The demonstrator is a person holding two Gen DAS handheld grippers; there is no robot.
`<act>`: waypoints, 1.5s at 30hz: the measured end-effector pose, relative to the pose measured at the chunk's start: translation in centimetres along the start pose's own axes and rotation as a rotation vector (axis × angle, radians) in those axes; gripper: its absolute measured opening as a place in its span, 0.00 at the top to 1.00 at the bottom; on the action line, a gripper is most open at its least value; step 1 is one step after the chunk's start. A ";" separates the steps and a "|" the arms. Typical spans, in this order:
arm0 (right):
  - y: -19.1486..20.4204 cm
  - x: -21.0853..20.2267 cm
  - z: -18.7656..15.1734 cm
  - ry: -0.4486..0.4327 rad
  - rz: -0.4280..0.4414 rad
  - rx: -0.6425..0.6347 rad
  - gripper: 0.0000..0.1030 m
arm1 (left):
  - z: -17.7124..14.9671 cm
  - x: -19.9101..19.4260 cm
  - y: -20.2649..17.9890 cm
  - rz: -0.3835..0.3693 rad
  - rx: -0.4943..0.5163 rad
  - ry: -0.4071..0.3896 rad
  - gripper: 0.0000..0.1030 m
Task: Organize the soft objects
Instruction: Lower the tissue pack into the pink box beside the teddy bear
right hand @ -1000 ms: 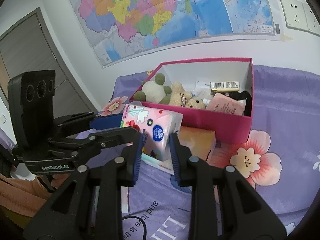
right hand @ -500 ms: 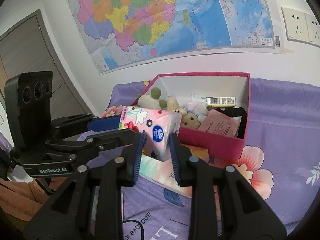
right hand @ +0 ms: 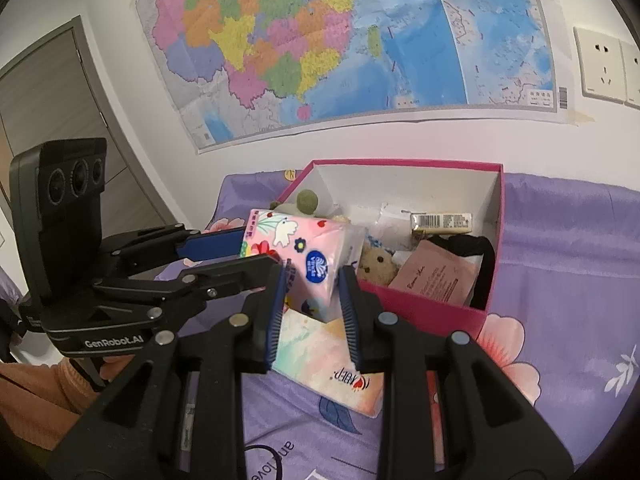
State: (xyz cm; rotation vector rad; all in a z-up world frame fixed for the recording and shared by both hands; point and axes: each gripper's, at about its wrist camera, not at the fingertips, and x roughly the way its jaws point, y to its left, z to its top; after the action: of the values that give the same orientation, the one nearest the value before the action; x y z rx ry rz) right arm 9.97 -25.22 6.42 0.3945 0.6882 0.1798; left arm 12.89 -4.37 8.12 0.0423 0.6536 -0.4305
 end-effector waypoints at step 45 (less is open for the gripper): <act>-2.2 3.8 5.0 -0.014 -0.034 0.018 0.70 | 4.3 3.5 3.0 0.067 -0.008 0.000 0.63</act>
State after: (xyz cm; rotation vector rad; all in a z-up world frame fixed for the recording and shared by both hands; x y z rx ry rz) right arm 16.18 -27.61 6.76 0.4010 0.6829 0.1384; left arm 19.05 -3.71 9.14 0.0562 0.6526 -0.3632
